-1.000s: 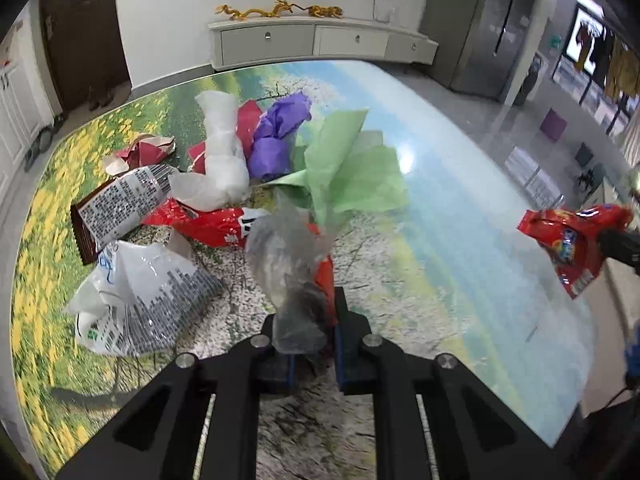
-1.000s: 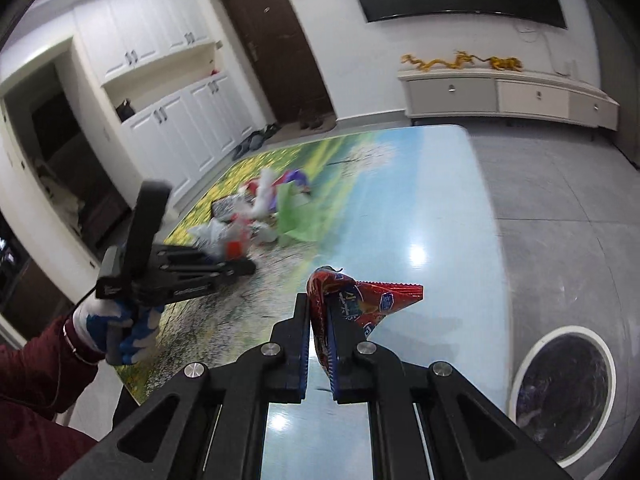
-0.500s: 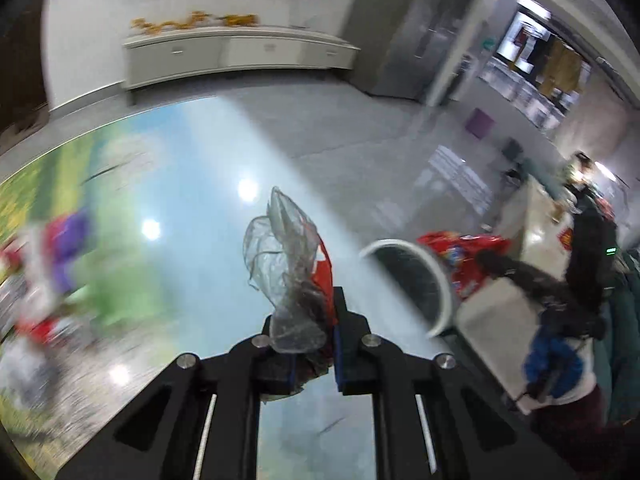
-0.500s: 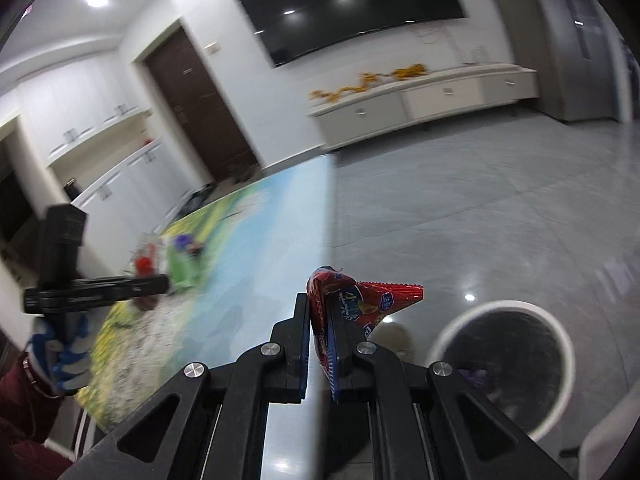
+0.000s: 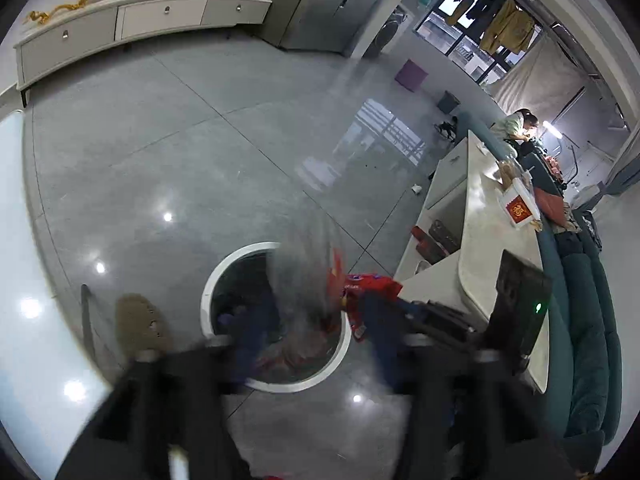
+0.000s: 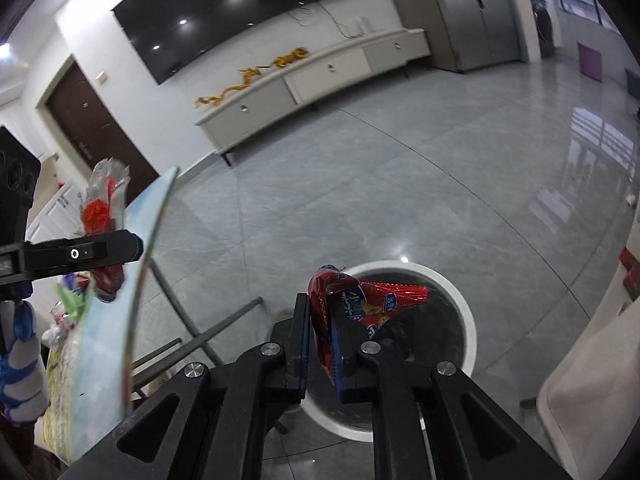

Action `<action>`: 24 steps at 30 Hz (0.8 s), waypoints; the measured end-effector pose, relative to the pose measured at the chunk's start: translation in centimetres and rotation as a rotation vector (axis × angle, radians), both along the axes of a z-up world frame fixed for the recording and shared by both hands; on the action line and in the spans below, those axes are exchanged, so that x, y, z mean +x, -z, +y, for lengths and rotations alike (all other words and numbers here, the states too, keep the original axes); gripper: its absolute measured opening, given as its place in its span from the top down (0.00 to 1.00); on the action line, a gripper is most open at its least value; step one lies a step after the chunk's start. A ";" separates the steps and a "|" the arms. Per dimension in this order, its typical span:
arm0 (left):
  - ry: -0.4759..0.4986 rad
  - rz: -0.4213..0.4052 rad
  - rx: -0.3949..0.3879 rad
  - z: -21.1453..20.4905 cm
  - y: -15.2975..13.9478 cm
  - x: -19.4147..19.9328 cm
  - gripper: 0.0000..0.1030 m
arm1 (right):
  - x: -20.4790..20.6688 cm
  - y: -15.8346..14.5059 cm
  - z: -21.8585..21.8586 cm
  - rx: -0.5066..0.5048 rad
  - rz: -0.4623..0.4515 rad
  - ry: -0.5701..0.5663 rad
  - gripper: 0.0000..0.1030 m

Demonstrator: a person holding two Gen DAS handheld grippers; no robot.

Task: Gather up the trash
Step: 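Carry both items over the bin and open both grippers to drop them, then grasp white plastic bag with left gripper while right gripper grasps red-white wrapper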

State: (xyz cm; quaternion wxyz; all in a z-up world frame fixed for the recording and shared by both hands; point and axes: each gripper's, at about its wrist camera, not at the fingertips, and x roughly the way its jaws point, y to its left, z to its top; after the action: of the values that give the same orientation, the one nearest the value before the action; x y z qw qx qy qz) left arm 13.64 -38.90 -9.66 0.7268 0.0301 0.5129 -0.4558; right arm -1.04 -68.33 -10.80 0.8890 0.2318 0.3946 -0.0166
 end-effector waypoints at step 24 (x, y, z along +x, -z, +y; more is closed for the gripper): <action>-0.270 -0.211 -0.004 16.5 -5.3 -1.7 0.40 | -1.0 -7.0 2.8 -0.063 -0.119 -0.031 0.70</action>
State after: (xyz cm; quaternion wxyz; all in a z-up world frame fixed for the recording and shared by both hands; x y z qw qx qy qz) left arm 11.93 -22.36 -4.32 0.8313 0.0074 0.4322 -0.3494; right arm -2.03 -65.49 -3.76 0.9179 0.1983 0.3438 -0.0012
